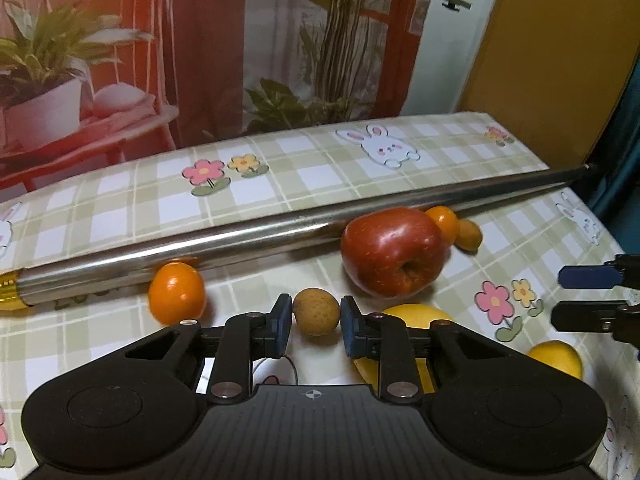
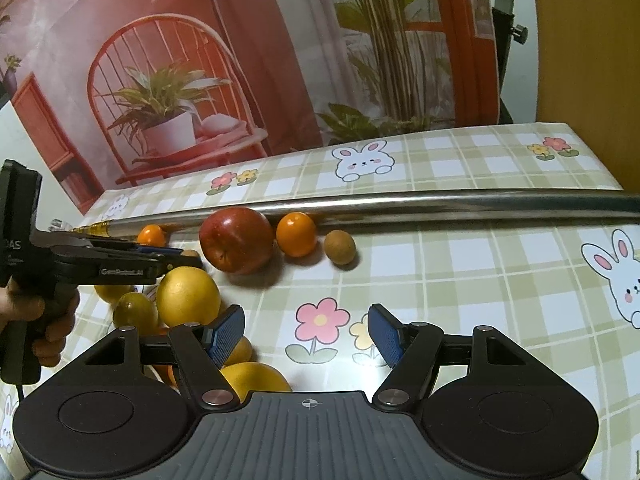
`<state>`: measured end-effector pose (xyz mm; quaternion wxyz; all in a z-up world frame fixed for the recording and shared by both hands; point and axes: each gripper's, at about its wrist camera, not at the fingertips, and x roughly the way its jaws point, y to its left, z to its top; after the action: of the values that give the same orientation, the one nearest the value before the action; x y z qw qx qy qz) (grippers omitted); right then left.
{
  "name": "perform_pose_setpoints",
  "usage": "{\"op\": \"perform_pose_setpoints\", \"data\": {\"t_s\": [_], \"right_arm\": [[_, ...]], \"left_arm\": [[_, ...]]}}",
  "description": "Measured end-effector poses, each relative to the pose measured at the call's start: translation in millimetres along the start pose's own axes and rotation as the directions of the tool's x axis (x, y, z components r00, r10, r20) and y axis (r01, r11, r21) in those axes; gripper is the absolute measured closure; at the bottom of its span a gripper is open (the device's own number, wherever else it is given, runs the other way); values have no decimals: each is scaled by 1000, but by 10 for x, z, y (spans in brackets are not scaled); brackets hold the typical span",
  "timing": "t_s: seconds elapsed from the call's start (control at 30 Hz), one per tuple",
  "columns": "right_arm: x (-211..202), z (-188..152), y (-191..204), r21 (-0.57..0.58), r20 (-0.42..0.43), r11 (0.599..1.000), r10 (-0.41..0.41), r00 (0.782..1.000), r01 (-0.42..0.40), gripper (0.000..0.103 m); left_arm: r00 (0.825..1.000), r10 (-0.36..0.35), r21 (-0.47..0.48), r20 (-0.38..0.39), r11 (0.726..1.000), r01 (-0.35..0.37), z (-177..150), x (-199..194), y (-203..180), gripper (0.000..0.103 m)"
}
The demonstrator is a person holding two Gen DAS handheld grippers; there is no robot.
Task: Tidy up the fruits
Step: 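Carry the brown fruit over the plate with the left tool while the right tool grasps a yellow grapefruit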
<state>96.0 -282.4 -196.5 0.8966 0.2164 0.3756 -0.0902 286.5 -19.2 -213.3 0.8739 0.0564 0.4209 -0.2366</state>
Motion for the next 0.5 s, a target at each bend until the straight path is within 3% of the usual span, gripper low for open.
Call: {"op": "perform_pose_setpoints", "data": {"t_s": [0.23,0.5], "right_arm": [[-44,-42,48,-9,-6,1000,13,1000,-13,38],[-117,-155,120,-2,-31,999,43,999,-43,38]], "left_arm": [[998,-14,-25,61,1000,15,-51,-508,-57,75],[990,-19,-72,140,997,29,-377,-1077,-129,75]]}}
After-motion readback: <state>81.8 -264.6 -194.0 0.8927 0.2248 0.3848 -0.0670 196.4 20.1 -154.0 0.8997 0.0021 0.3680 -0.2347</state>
